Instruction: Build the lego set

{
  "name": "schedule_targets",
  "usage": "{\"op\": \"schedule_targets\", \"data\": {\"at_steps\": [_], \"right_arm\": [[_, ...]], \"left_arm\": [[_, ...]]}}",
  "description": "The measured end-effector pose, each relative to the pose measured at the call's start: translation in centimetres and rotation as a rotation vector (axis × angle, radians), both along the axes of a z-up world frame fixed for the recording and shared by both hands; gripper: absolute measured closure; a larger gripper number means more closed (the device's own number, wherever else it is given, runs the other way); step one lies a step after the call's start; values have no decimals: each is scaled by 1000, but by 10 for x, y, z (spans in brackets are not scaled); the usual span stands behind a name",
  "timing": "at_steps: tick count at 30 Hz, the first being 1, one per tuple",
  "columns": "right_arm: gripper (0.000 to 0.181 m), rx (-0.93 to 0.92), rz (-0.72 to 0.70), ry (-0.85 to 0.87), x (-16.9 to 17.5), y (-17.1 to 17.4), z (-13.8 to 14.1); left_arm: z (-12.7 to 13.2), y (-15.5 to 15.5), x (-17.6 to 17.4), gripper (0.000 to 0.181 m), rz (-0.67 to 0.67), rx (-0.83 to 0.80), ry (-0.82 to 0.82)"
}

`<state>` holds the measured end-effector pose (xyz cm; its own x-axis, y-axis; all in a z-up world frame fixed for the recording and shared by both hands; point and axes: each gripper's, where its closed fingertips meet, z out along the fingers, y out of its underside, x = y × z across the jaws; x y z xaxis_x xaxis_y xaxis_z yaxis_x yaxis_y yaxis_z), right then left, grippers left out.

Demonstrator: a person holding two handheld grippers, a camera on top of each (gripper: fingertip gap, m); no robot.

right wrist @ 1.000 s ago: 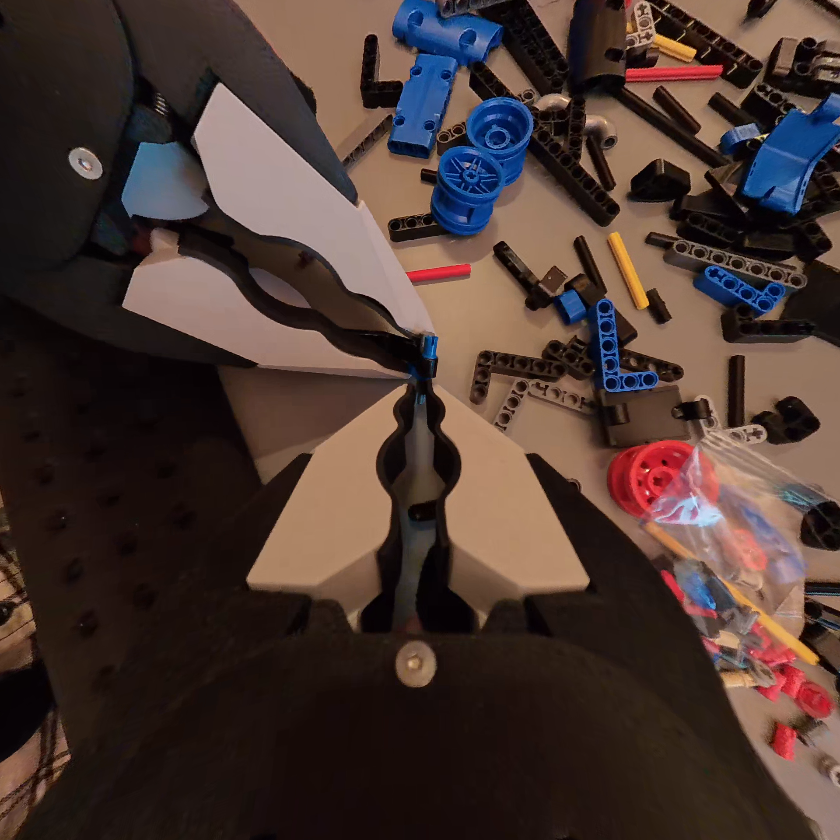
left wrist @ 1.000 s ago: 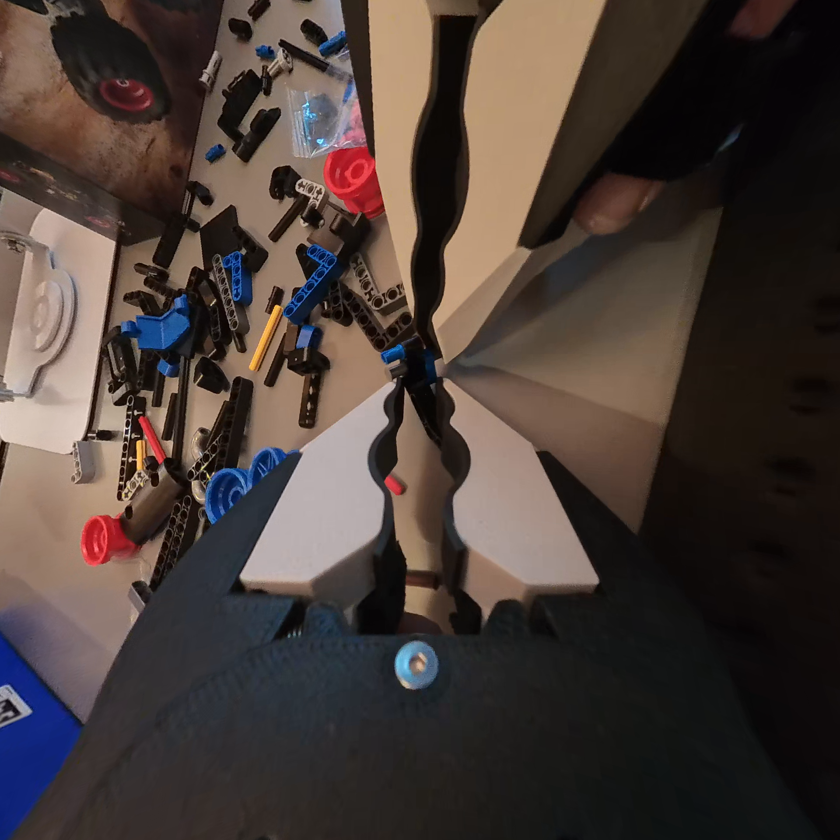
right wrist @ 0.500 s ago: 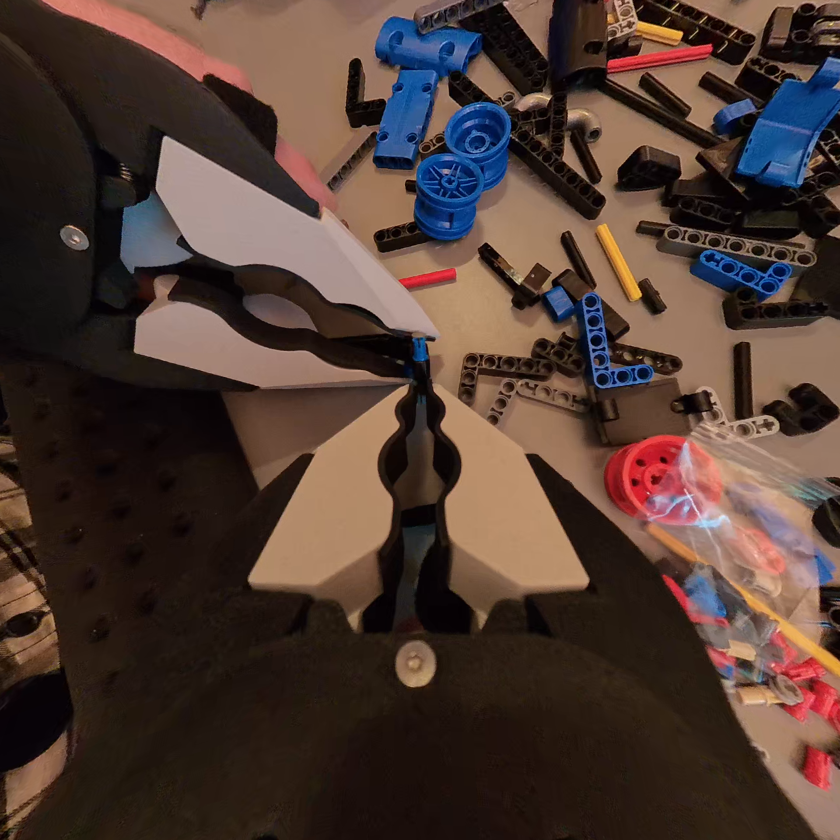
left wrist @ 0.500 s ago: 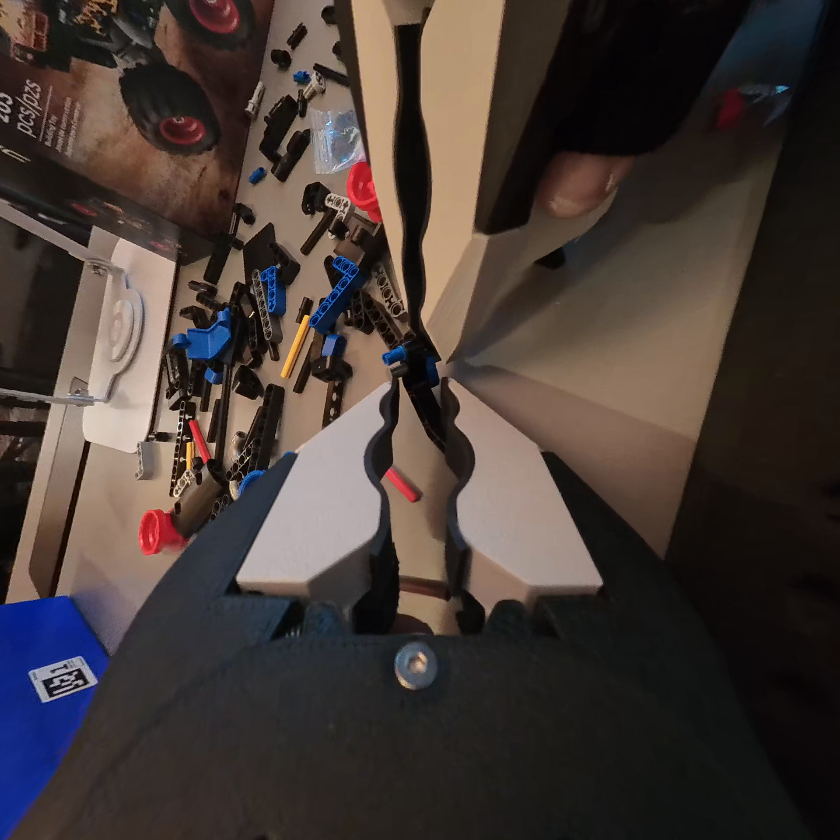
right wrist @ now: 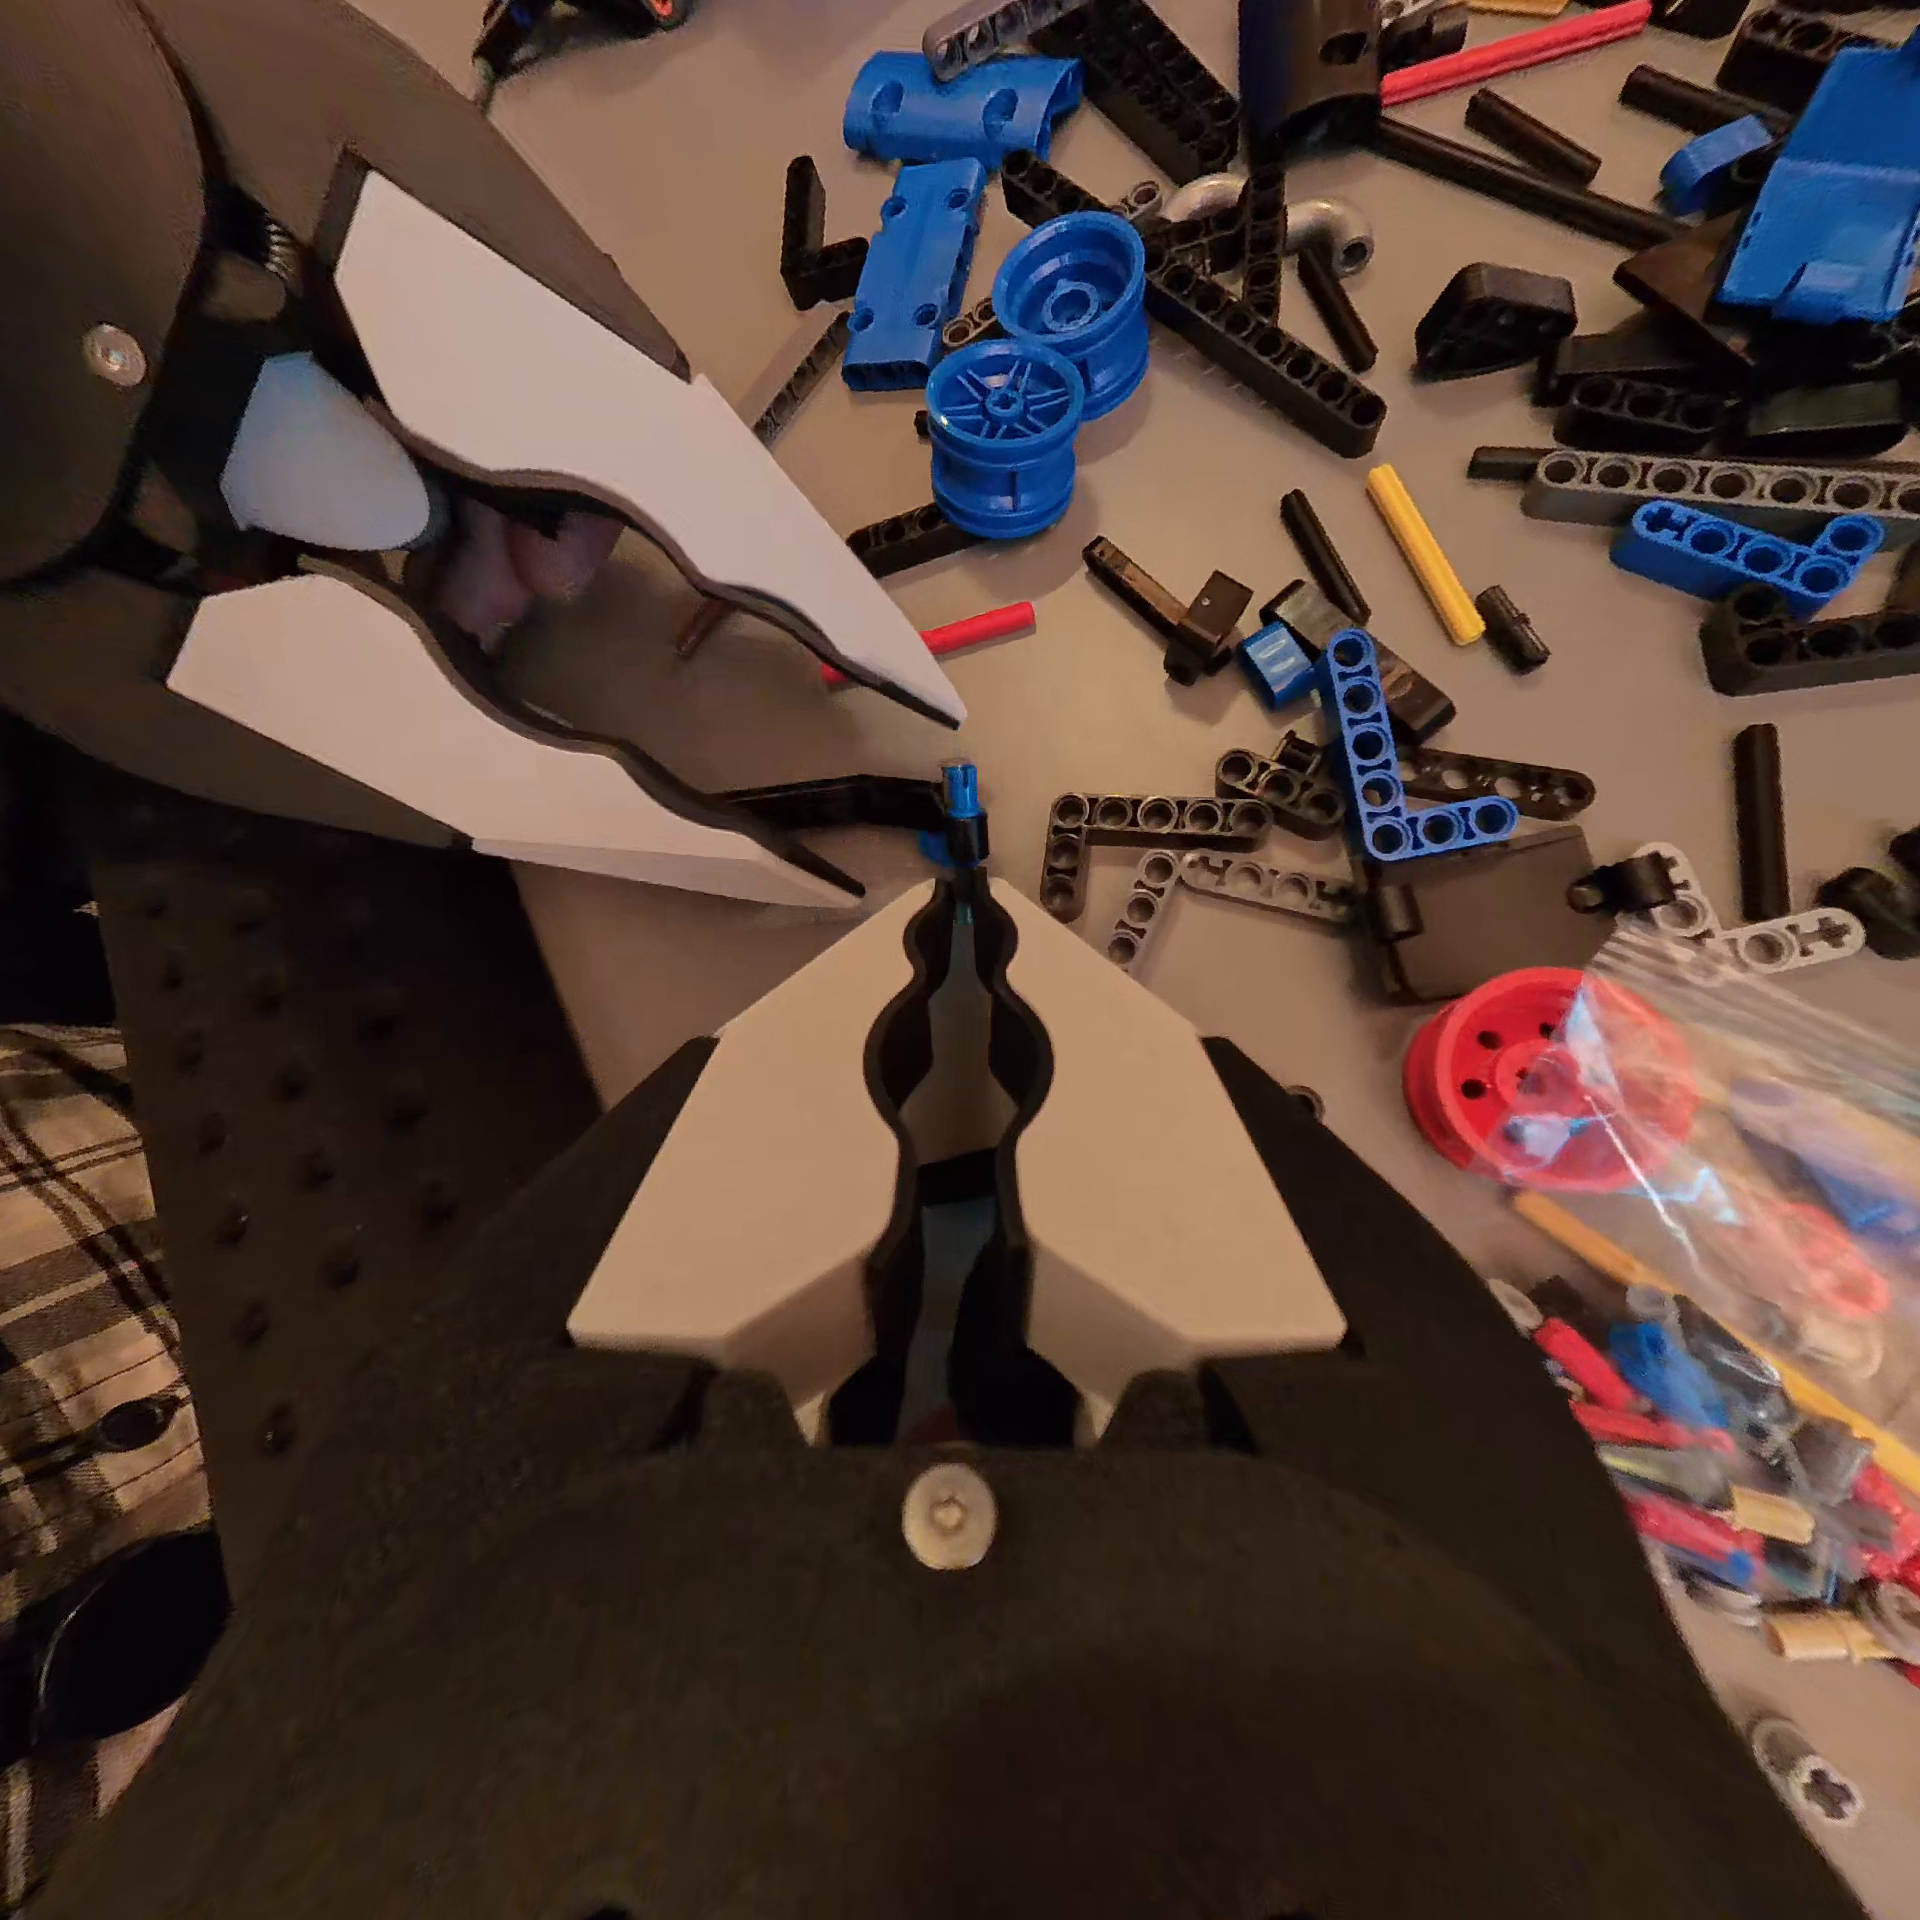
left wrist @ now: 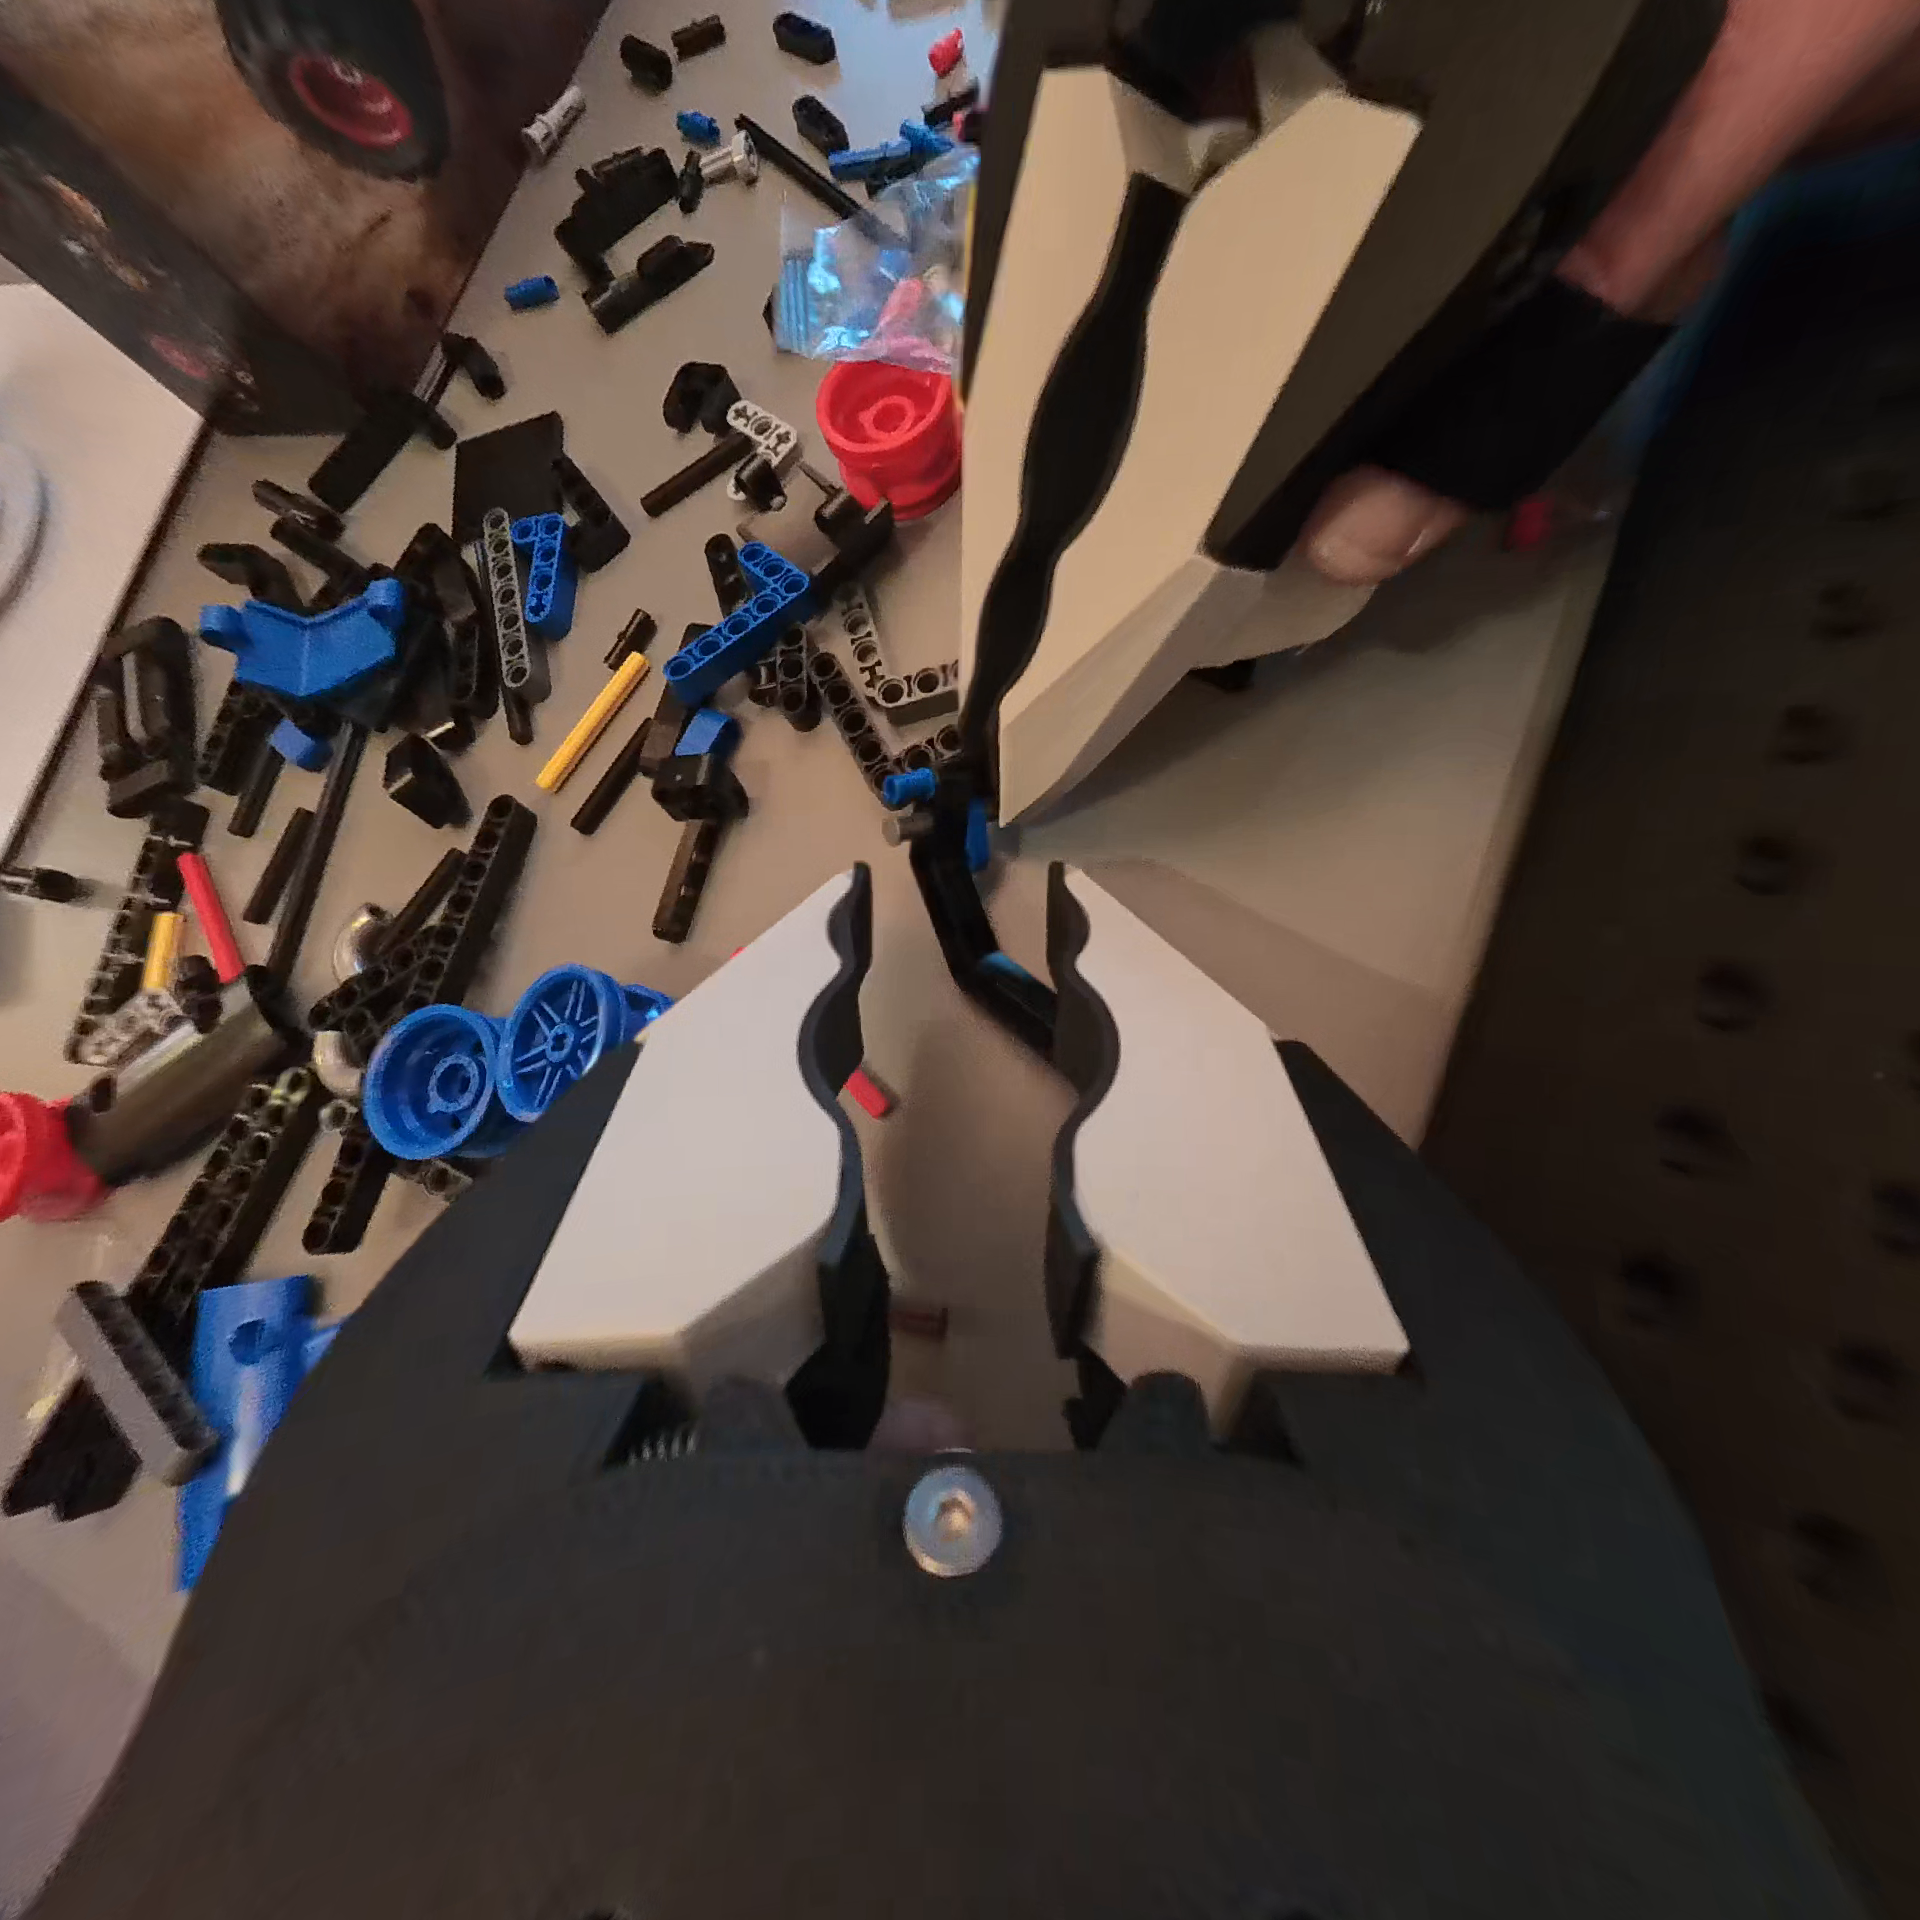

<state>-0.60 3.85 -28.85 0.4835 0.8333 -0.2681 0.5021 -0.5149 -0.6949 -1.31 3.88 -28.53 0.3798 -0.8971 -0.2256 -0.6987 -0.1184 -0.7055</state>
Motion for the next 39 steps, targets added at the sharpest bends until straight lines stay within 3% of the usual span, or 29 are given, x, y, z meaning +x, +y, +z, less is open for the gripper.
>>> {"op": "schedule_targets", "data": {"at_steps": [5,11,26,34,39], "right_arm": [[180,-4,11,5,-5,-3,1],[180,-26,-6,30,-5,-1,3],[181,-41,-22,21,-3,6,2],[181,-69,-22,44,-3,7,3],[181,-68,-32,59,-1,8,3]], "left_arm": [[-4,9,0,159,-5,214,179],[-3,12,0,162,0,308,239],[-4,19,5,168,-11,321,256],[-5,19,6,168,-49,234,254],[-3,23,4,164,-33,290,228]]}}
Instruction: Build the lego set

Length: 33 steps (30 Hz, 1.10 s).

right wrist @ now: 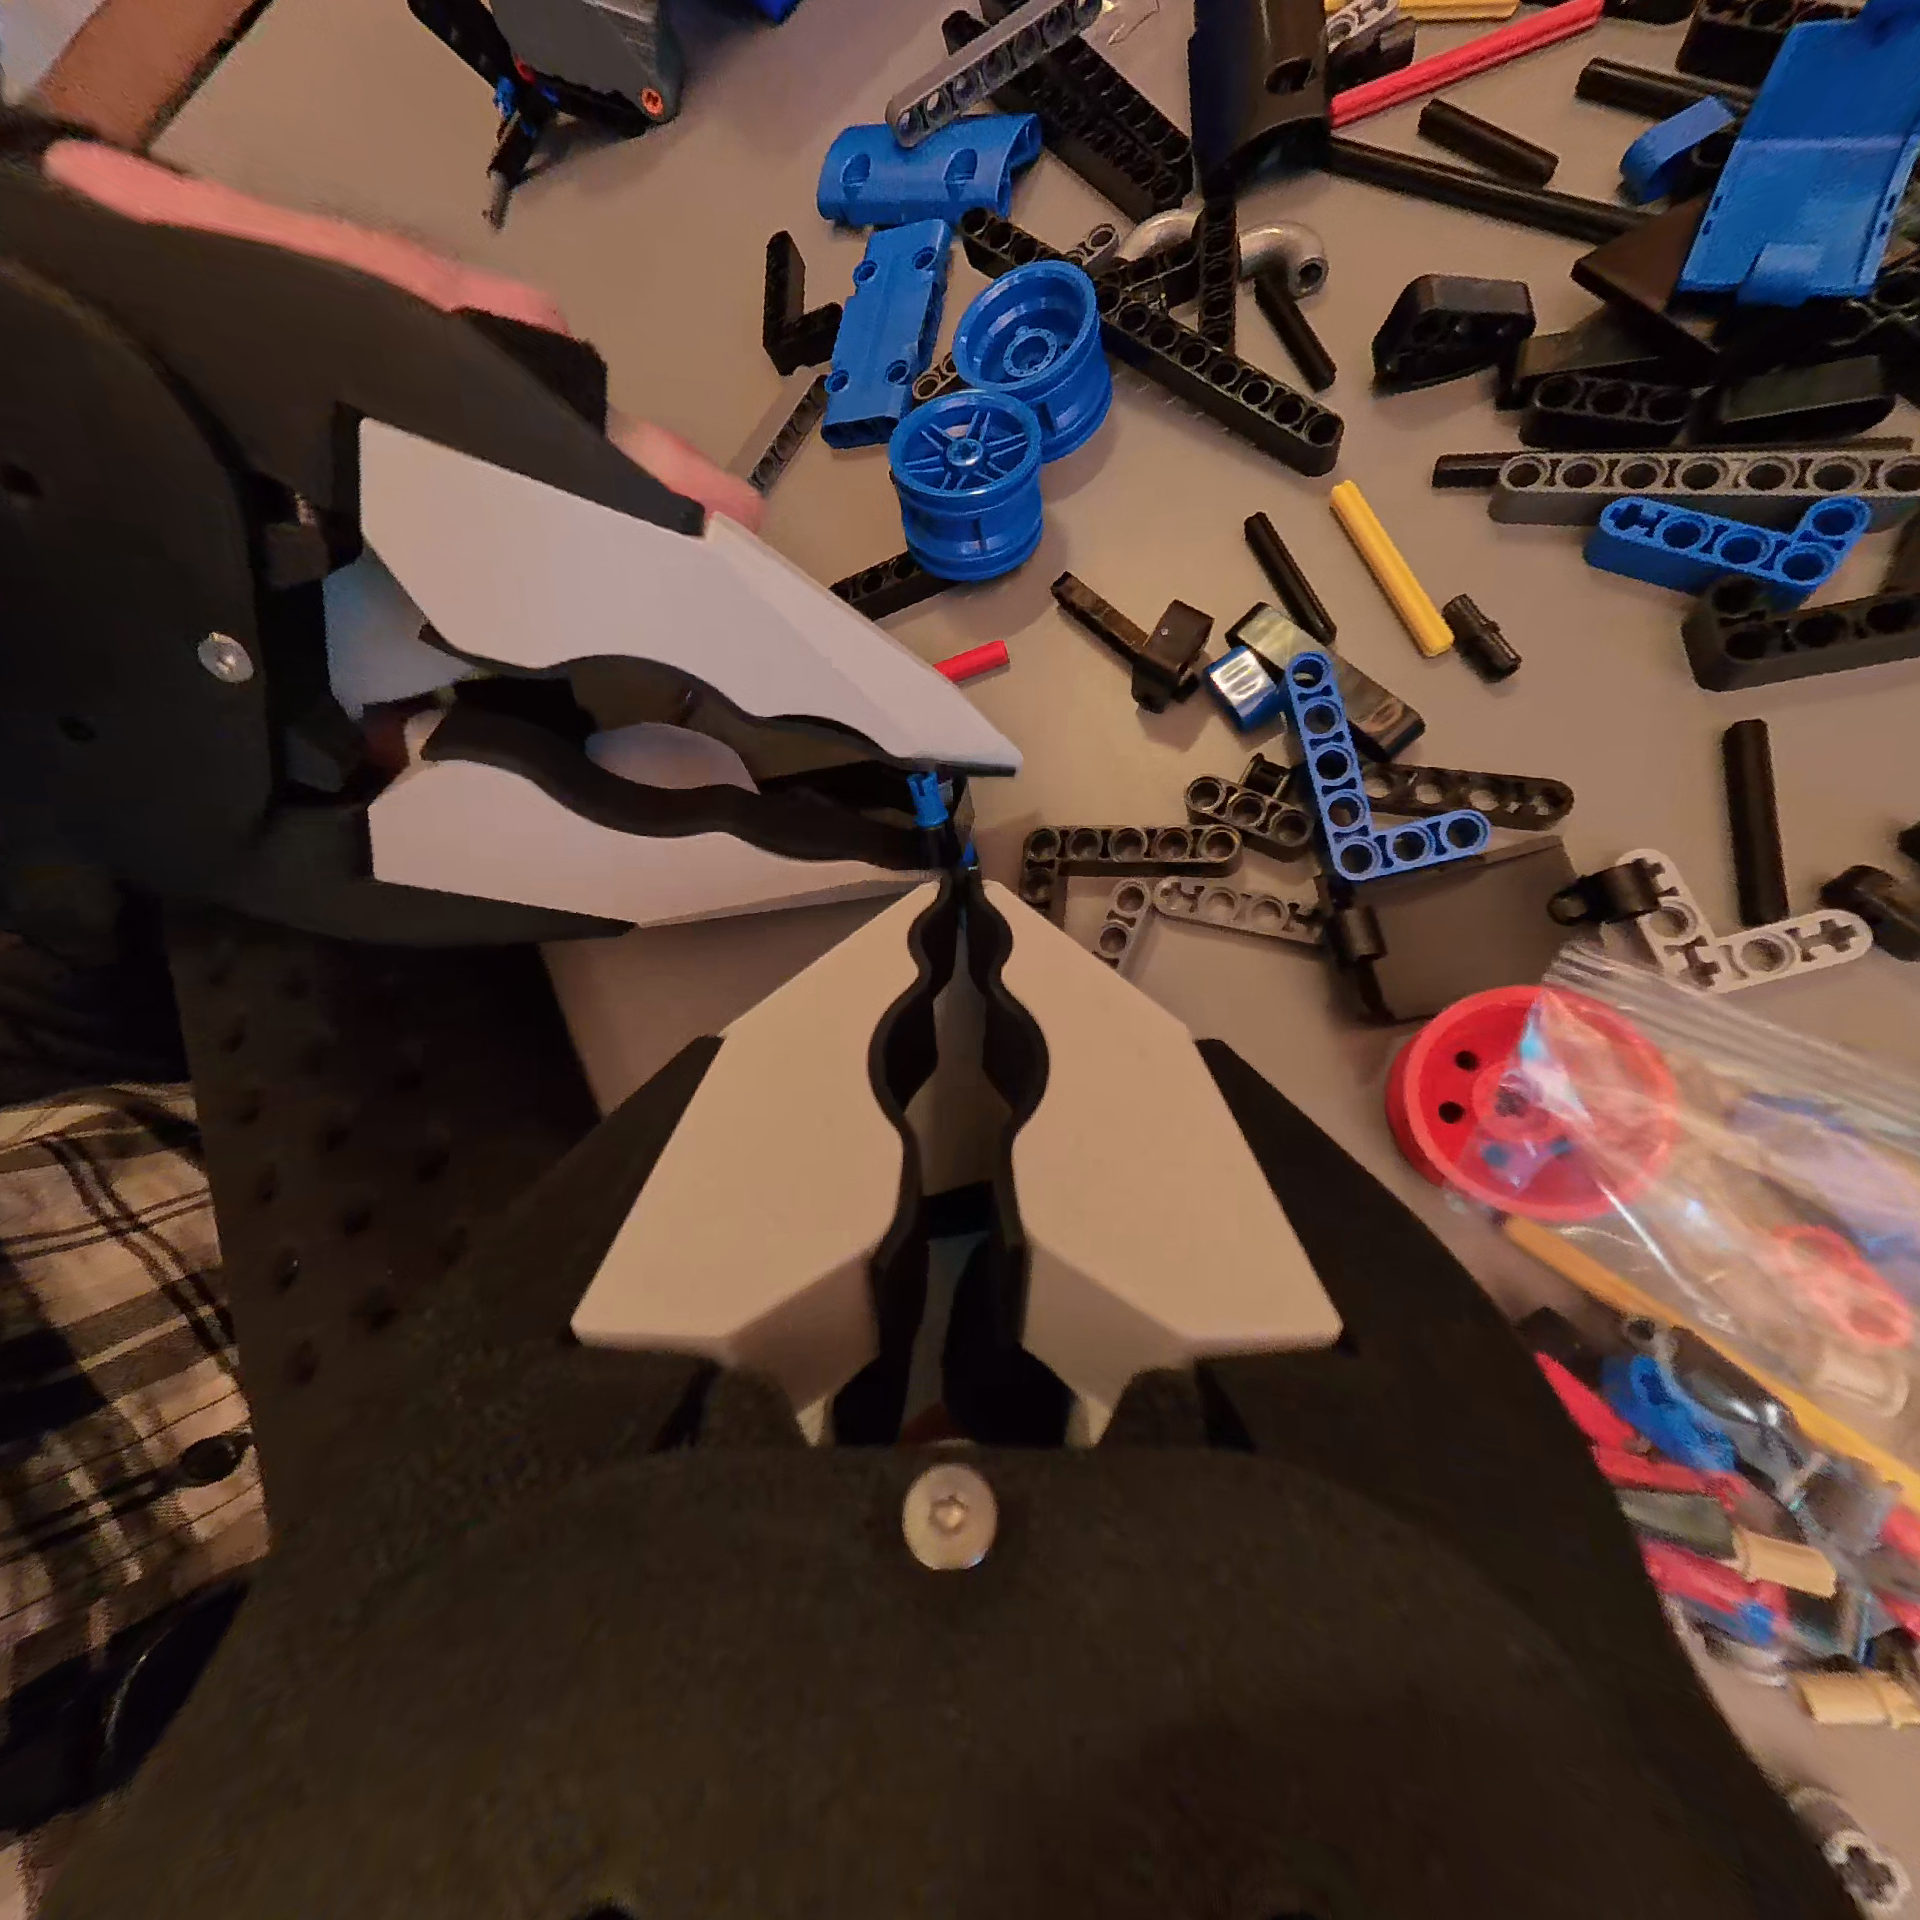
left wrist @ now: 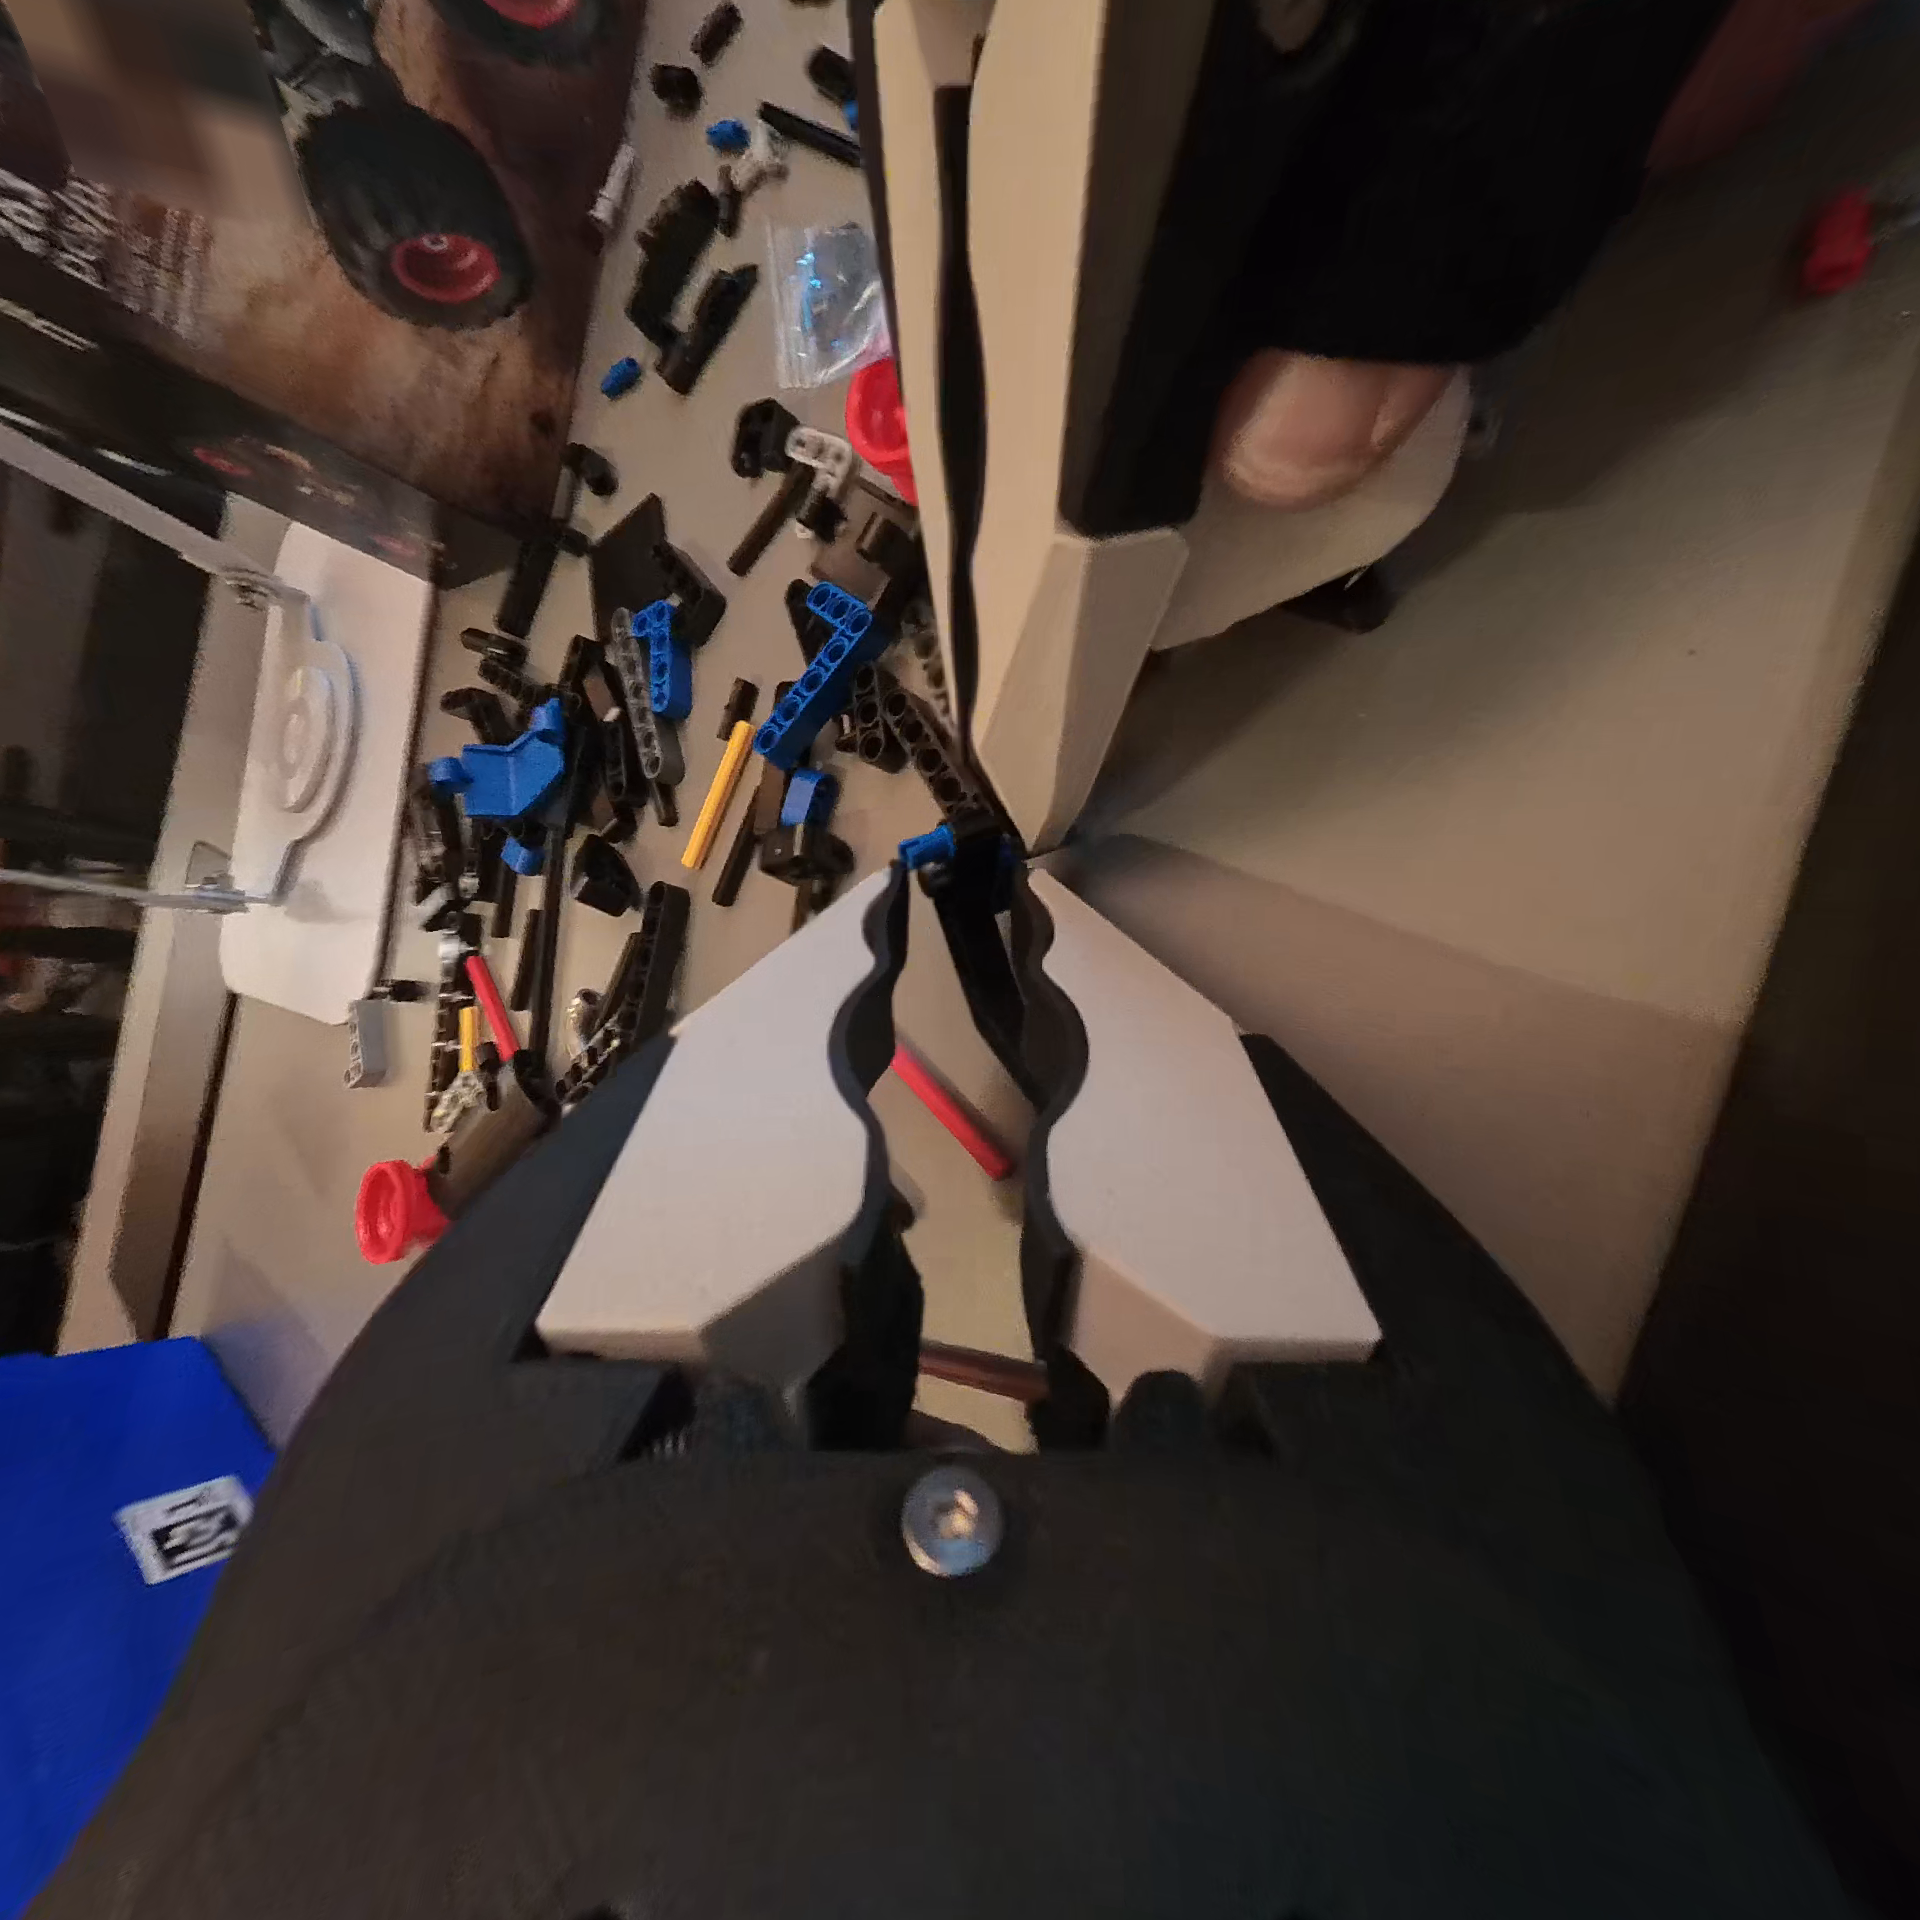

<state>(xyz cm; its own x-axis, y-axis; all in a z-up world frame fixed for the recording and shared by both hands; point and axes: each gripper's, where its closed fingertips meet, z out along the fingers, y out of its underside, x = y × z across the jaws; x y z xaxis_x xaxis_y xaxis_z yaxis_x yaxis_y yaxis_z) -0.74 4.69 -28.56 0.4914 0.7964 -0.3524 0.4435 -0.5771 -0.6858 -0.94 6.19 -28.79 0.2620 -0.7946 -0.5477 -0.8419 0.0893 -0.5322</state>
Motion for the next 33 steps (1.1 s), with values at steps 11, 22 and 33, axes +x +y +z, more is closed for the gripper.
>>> {"op": "schedule_targets", "data": {"at_steps": [11,22,33], "right_arm": [[181,-26,-11,39,-1,0,3],[181,-32,0,68,-6,-3,7],[181,18,11,36,2,-1,7]], "left_arm": [[6,-2,-2,163,44,88,2],[0,-1,-5,170,29,57,55],[-2,-2,2,172,-37,-77,16]]}}
